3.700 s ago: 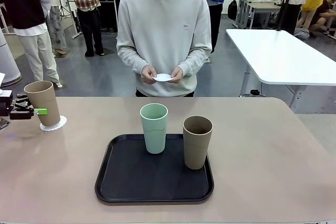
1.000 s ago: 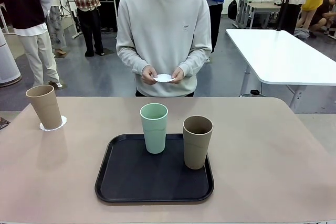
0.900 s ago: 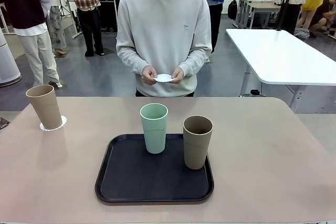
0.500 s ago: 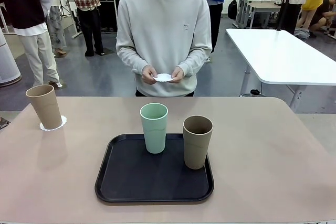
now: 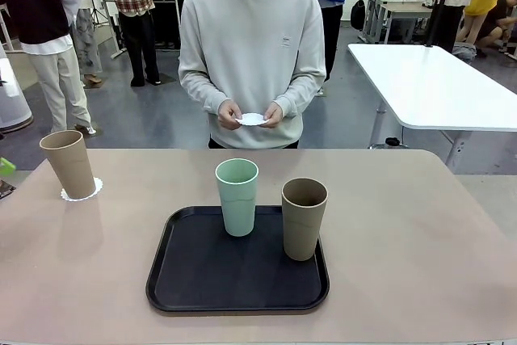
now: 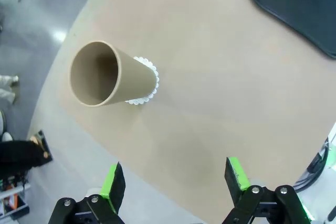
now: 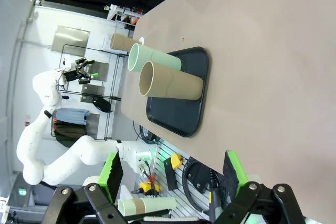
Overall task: Place coasters on the table and set cups on them.
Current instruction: Pick up one Reusable plastic cup and place it on a coaster set by the human, then take one Reusable plastic cup from the Flat Tray and place it on a coaster set by the human.
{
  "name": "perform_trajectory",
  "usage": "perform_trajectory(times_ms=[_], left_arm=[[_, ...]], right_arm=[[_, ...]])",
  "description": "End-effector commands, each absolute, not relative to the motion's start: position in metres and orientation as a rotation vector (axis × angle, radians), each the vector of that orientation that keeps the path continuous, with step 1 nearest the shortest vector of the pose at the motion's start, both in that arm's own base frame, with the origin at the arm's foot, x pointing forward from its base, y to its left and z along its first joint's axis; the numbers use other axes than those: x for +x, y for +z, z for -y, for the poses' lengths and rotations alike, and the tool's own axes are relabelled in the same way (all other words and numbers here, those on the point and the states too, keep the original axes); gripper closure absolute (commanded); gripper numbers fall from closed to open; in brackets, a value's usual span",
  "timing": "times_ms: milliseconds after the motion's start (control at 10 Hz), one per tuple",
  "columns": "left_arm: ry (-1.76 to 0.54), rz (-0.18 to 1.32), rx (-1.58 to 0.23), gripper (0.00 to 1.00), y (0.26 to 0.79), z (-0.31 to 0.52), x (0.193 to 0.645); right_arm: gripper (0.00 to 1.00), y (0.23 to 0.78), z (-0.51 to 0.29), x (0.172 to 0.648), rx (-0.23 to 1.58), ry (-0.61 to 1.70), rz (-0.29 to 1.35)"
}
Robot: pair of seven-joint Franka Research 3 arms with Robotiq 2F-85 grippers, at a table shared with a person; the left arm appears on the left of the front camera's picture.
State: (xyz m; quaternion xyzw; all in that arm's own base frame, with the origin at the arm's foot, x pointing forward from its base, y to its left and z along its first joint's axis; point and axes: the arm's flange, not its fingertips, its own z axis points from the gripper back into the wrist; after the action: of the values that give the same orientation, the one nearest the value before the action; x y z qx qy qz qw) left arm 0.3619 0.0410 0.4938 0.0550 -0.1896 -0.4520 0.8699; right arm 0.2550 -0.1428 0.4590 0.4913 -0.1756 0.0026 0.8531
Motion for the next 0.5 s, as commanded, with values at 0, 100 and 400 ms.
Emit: perform_trajectory(times_ms=[0, 100, 400], left_arm=[[-0.909, 0.303, 0.141, 0.00, 0.4843, -0.0237, 0.3719], [-0.924, 0.306, 0.141, 0.00, 0.4840, -0.0210, 0.3726], [-0.925, 0.331, 0.143, 0.00, 0.4826, -0.0207, 0.3683]], right_arm=[[0.00, 0.4587, 0.1425, 0.2559, 1.051, 0.014, 0.375], [0.00, 0.4587, 0.1425, 0.2559, 1.051, 0.014, 0.375], [0.00, 0.4587, 0.1425, 0.2559, 1.051, 0.014, 0.375]])
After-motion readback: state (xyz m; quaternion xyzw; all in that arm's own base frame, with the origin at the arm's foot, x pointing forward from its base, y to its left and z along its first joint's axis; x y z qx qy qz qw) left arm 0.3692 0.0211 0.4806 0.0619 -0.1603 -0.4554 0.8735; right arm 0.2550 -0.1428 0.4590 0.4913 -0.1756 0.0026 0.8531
